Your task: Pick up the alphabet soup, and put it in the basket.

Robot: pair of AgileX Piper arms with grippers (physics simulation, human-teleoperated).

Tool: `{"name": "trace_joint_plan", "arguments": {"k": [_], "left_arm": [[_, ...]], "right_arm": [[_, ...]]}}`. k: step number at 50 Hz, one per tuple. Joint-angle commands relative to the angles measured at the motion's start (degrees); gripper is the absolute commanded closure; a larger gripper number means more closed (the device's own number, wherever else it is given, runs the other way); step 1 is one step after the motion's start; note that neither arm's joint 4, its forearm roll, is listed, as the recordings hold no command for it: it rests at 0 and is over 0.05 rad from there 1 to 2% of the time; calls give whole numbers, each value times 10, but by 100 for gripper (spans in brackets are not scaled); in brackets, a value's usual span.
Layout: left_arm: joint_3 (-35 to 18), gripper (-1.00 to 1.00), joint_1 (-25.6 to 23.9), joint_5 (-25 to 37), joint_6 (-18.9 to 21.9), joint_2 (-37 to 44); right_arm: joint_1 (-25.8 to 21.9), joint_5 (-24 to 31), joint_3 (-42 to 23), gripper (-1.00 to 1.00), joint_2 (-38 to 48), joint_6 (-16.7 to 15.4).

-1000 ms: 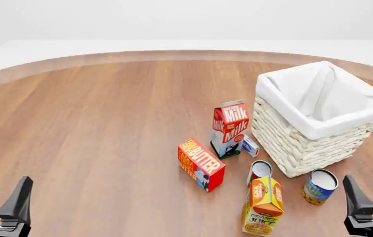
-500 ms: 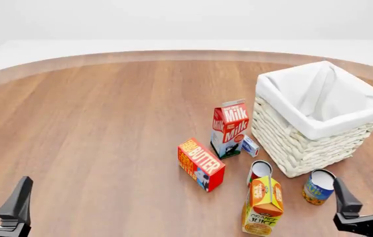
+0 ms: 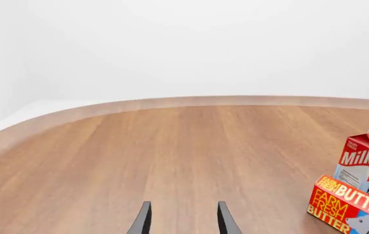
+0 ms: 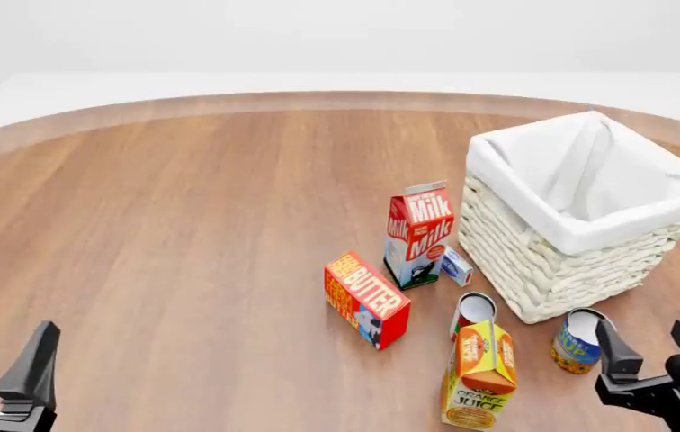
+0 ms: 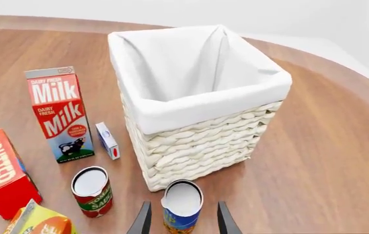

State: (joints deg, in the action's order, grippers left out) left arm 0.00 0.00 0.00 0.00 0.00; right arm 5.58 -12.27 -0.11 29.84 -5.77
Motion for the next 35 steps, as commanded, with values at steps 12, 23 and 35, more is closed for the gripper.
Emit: {"name": "trace_joint_plan", "arguments": {"k": [12,23,35], "left_arm": [[0,-100,0,0,0,0],[0,-100,0,0,0,0],[0,-100,0,0,0,0]], "right_arm": [[-4,-63,1,-100,95,1],[-5,-90,1,-100,134,3],[-4,-128,1,-100,187,-3]]}}
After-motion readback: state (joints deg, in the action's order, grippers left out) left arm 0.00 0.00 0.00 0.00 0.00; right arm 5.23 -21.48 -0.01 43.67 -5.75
